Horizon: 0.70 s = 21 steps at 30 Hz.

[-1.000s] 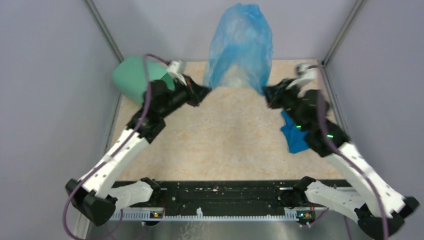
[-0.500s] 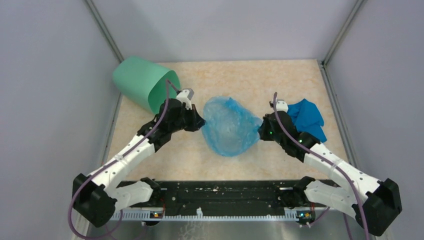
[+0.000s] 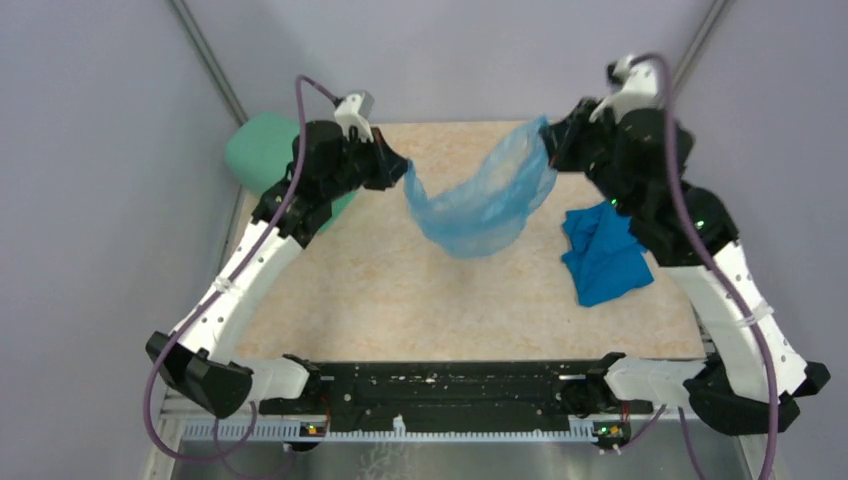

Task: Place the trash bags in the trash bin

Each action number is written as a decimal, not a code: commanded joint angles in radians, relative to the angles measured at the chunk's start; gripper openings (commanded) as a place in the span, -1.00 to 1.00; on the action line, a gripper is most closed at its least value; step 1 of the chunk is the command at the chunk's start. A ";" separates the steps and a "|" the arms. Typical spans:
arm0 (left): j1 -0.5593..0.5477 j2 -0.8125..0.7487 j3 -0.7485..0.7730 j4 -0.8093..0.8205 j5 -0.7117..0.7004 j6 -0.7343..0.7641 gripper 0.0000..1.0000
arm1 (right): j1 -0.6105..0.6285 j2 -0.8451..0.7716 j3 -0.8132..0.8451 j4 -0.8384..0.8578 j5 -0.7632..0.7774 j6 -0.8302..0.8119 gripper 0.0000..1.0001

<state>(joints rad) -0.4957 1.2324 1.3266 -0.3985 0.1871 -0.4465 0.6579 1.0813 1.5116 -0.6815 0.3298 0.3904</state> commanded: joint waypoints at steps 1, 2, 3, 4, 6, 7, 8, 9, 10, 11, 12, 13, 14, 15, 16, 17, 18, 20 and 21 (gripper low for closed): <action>0.032 0.066 0.346 -0.002 0.074 0.040 -1.00 | 0.000 0.112 0.469 -0.038 0.021 -0.127 -1.00; 0.031 0.075 0.402 0.001 0.083 0.043 -1.00 | -0.001 0.115 0.525 -0.021 -0.010 -0.131 -1.00; 0.031 0.076 0.436 0.004 0.088 0.047 -1.00 | -0.001 0.114 0.558 -0.008 -0.033 -0.130 -1.00; 0.031 0.070 0.448 0.015 0.090 0.052 -1.00 | 0.000 0.102 0.563 0.005 -0.049 -0.126 -1.00; 0.032 0.044 0.404 0.039 0.081 0.061 -1.00 | 0.000 0.047 0.423 0.054 -0.062 -0.108 -1.00; 0.031 0.030 0.350 0.050 0.070 0.065 -1.00 | 0.000 0.005 0.296 0.098 -0.054 -0.096 -1.00; 0.031 0.018 0.286 0.065 0.055 0.069 -1.00 | 0.000 -0.033 0.162 0.158 -0.034 -0.074 -1.00; 0.032 0.011 0.194 0.084 0.033 0.075 -1.00 | 0.000 -0.066 0.005 0.200 -0.018 -0.046 -1.00; 0.032 0.010 0.091 0.113 0.009 0.078 -1.00 | -0.001 -0.086 -0.150 0.234 0.004 -0.012 -1.00; 0.033 0.020 -0.014 0.140 -0.015 0.078 -1.00 | -0.002 -0.087 -0.298 0.263 0.014 0.027 -1.00; 0.038 0.048 -0.115 0.162 -0.013 0.075 -1.00 | -0.005 -0.069 -0.444 0.298 -0.001 0.072 -1.00; 0.043 0.084 -0.190 0.167 0.020 0.059 -1.00 | -0.011 -0.037 -0.559 0.329 -0.044 0.122 -1.00; 0.047 0.115 -0.242 0.145 0.086 0.033 -1.00 | -0.015 0.008 -0.661 0.363 -0.089 0.176 -1.00; 0.037 0.127 -0.294 0.152 0.115 0.020 -1.00 | -0.016 0.047 -0.733 0.392 -0.141 0.213 -1.00; 0.027 0.115 -0.351 0.180 0.125 0.005 -1.00 | -0.015 0.070 -0.783 0.412 -0.181 0.243 -1.00; 0.020 0.080 -0.408 0.214 0.122 -0.002 -1.00 | -0.012 0.067 -0.820 0.429 -0.200 0.263 -1.00; 0.018 0.038 -0.446 0.235 0.118 -0.001 -1.00 | -0.010 0.043 -0.841 0.438 -0.200 0.273 -1.00; 0.019 -0.032 -0.465 0.223 0.088 0.014 -1.00 | -0.011 -0.037 -0.825 0.409 -0.167 0.262 -1.00; 0.017 -0.048 -0.451 0.200 0.080 0.027 -1.00 | -0.011 -0.059 -0.790 0.375 -0.143 0.245 -1.00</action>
<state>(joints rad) -0.4660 1.3769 0.8345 -0.2710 0.2558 -0.4286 0.6502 1.2301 0.5945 -0.3817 0.1707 0.5816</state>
